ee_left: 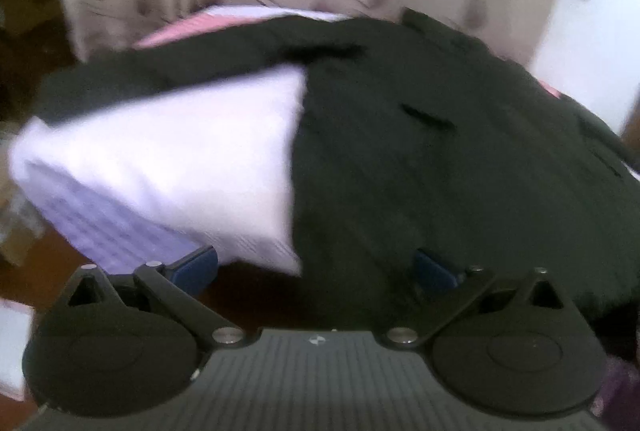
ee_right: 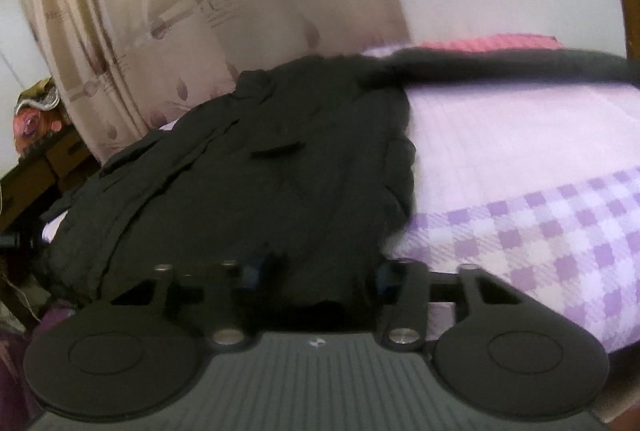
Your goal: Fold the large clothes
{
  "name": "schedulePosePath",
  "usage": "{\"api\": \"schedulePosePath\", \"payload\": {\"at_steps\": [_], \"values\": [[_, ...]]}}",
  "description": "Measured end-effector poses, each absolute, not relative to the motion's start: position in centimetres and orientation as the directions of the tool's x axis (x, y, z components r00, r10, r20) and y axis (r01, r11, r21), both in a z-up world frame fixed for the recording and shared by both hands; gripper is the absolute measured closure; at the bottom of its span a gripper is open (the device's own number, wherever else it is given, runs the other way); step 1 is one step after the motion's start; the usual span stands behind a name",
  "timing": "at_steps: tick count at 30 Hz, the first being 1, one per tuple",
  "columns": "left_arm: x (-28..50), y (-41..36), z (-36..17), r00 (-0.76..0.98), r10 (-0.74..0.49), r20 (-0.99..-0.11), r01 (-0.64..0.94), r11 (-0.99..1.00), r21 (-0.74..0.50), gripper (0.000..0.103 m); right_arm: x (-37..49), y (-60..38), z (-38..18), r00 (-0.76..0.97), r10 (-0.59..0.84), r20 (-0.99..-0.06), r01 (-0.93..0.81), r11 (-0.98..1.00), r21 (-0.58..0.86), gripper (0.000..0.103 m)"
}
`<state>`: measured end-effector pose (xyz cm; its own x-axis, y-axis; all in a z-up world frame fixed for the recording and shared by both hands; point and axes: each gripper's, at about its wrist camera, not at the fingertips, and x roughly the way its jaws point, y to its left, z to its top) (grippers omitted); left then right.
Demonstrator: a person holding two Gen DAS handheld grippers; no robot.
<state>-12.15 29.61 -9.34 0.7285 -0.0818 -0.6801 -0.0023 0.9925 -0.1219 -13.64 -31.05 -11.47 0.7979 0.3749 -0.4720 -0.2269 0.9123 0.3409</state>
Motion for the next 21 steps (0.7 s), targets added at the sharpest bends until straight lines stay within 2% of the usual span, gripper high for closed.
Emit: {"api": "schedulePosePath", "payload": {"at_steps": [2,4,5,6,8,13,19,20,21], "values": [[-11.9,29.2,-10.3,0.702,-0.127,-0.701,0.030,0.988,-0.149,0.006,-13.4,-30.9,-11.4,0.797,0.377,-0.472,-0.220,0.909,0.354,0.065],[-11.7,29.4,-11.1,0.682,-0.188,-0.707,0.040,0.975,-0.220,0.037,-13.4,-30.6,-11.3,0.795,0.379,-0.473,-0.221,0.908,0.356,0.069],[-11.6,29.6,-11.3,0.673,-0.213,-0.709,0.042,0.967,-0.251,0.072,-13.4,-30.5,-11.3,0.795,0.381,-0.472,-0.220,0.906,0.361,0.070],[-11.3,29.8,-11.2,0.669,-0.228,-0.708,0.042,0.962,-0.269,0.078,-13.4,-30.5,-11.3,0.794,0.384,-0.470,-0.218,0.903,0.370,0.071],[-11.4,30.3,-10.0,0.692,-0.217,-0.688,0.033,0.962,-0.271,0.083,-13.4,-30.3,-11.3,0.792,0.390,-0.469,-0.212,0.897,0.388,0.073],[-12.8,31.5,-5.7,0.780,-0.165,-0.604,0.007,0.967,-0.256,0.083,-14.4,-29.9,-11.2,0.758,0.455,-0.468,-0.206,0.847,0.490,0.078],[-12.8,30.2,-6.2,0.766,-0.044,-0.641,-0.006,0.997,-0.076,0.082,-16.6,-28.7,-12.6,0.692,0.515,-0.506,-0.202,0.811,0.549,0.078],[-13.1,30.0,-5.9,0.781,-0.029,-0.624,-0.007,0.998,-0.055,0.075,-16.6,-28.8,-12.7,0.693,0.511,-0.508,-0.199,0.814,0.546,0.076],[-13.3,29.6,-5.1,0.802,-0.024,-0.597,-0.002,0.999,-0.042,0.058,-16.4,-29.4,-12.5,0.699,0.509,-0.502,-0.196,0.811,0.551,0.076]]}}
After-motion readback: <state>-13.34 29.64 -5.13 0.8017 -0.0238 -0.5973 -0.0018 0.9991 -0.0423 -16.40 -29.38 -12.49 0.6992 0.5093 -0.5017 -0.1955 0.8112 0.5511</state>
